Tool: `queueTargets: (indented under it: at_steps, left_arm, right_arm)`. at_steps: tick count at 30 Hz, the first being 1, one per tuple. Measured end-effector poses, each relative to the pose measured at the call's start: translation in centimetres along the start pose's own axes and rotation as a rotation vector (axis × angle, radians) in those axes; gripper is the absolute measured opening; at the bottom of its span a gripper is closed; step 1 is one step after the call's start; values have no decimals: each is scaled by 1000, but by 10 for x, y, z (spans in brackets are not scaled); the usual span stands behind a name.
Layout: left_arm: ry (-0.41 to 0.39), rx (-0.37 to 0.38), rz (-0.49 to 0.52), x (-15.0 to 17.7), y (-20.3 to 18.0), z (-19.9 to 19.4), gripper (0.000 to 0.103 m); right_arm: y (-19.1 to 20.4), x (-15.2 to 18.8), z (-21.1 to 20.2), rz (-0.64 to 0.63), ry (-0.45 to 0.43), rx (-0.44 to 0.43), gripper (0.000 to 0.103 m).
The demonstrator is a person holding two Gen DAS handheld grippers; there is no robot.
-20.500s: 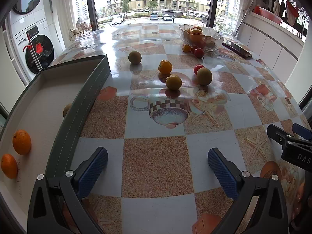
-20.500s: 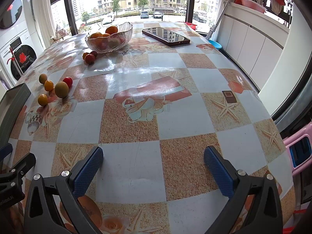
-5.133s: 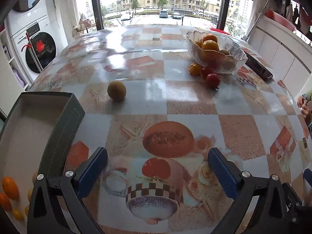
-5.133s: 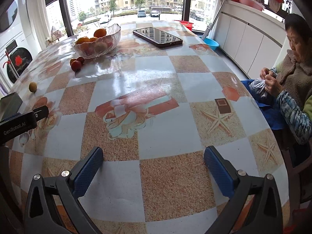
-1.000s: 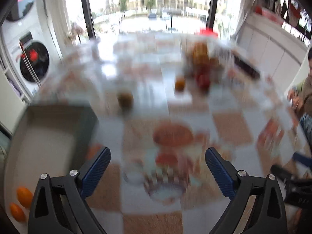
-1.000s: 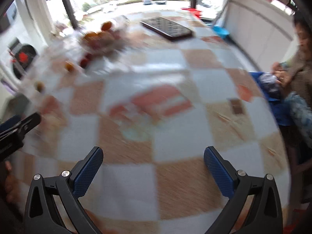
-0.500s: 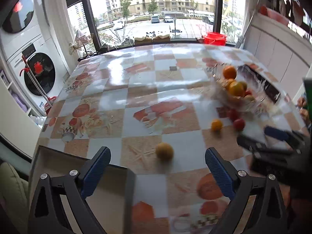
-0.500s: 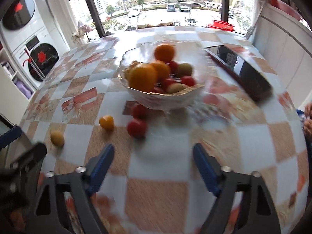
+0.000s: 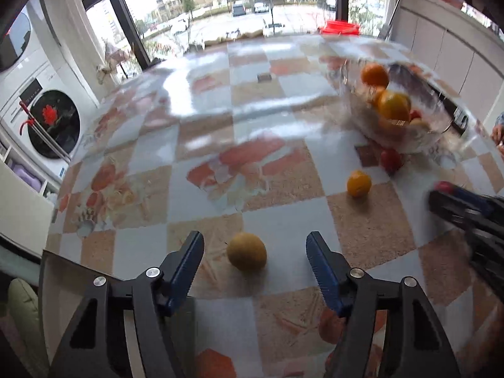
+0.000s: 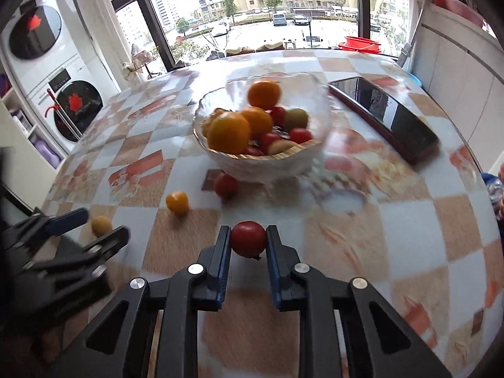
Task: Organize fruits
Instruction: 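Grasp a brown round fruit with the left tool while the right tool grasps a red tomato, then hold the brown fruit and red tomato closed in both tools above the table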
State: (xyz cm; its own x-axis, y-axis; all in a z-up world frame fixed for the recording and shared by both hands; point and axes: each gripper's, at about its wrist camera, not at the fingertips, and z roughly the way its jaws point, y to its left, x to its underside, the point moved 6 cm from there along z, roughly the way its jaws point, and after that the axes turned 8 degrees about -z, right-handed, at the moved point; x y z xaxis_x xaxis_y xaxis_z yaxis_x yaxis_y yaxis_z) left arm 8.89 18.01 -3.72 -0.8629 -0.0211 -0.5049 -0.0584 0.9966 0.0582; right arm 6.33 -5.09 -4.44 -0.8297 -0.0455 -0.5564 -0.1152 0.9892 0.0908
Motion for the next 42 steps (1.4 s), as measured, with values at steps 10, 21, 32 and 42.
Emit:
queueTargets:
  at_steps: [10,21,32,42]
  left_arm:
    - [-43,148,-67,51,-24,-40,26]
    - [-141,98,-143,144,-25,-90,26]
    - [-146,95,-144,142,-23,-88,26]
    - [-146,92,-142,142,-24,-87,26]
  right_arm:
    - [-21,67,-68,76,-12,-16,24]
    - [-14,136,-90,19,-58,114,24]
    - [-15,139,-93,13,-87,116,24]
    - [-15,138,-92,17,-88,111,24]
